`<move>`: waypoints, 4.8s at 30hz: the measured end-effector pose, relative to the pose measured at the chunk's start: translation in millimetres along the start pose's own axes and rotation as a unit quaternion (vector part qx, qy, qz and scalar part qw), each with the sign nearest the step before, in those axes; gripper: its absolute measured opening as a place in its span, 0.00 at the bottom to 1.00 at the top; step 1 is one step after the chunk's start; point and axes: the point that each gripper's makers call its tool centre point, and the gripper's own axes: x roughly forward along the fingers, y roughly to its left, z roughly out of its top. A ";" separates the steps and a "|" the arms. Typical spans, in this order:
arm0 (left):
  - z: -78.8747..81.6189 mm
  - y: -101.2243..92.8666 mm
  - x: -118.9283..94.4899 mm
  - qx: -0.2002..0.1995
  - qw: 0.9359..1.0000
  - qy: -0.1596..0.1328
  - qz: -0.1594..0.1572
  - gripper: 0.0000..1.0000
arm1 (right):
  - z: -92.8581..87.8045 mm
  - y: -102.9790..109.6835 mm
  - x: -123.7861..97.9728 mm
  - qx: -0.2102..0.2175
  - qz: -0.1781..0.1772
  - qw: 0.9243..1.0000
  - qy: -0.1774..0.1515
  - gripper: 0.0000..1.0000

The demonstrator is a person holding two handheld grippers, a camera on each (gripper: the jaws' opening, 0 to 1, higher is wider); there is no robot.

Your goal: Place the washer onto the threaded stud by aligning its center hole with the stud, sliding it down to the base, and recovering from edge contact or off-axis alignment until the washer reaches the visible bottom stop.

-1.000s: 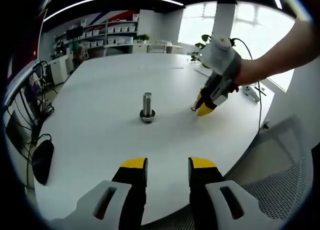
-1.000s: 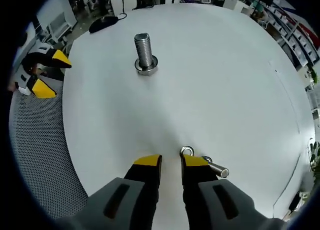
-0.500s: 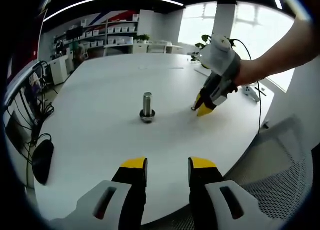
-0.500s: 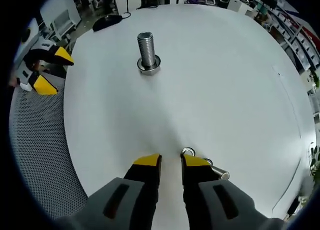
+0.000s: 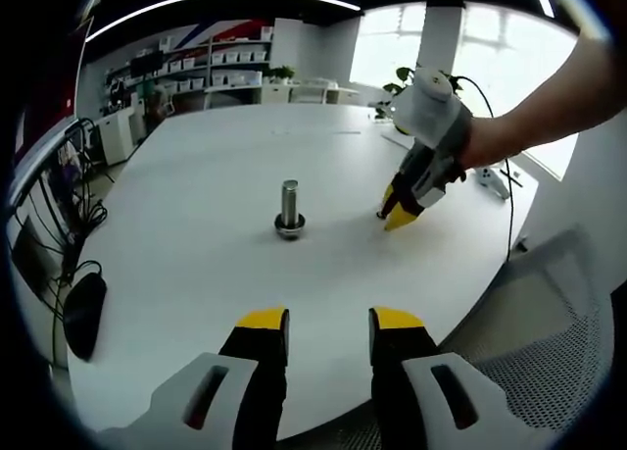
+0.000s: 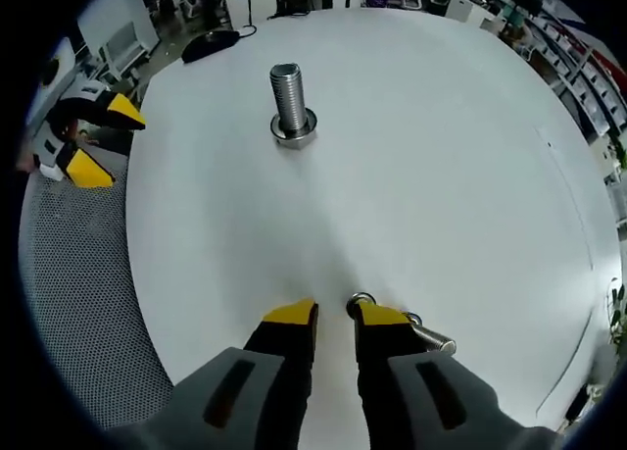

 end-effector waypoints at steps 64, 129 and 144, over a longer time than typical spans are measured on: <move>0.2 -0.4 0.0 0.000 1.000 -0.001 -0.001 0.30 | -0.3 -2.6 1.4 -0.040 0.001 0.997 0.066 0.14; 1.5 -3.5 -1.0 -0.006 1.000 -0.004 -0.006 0.34 | -24.4 -39.5 -64.3 -0.002 -0.045 0.999 -0.006 0.14; 0.7 -1.2 -0.3 -0.008 1.000 -0.003 -0.002 0.34 | -1.6 -46.7 -69.4 -0.033 -0.061 0.997 -0.038 0.14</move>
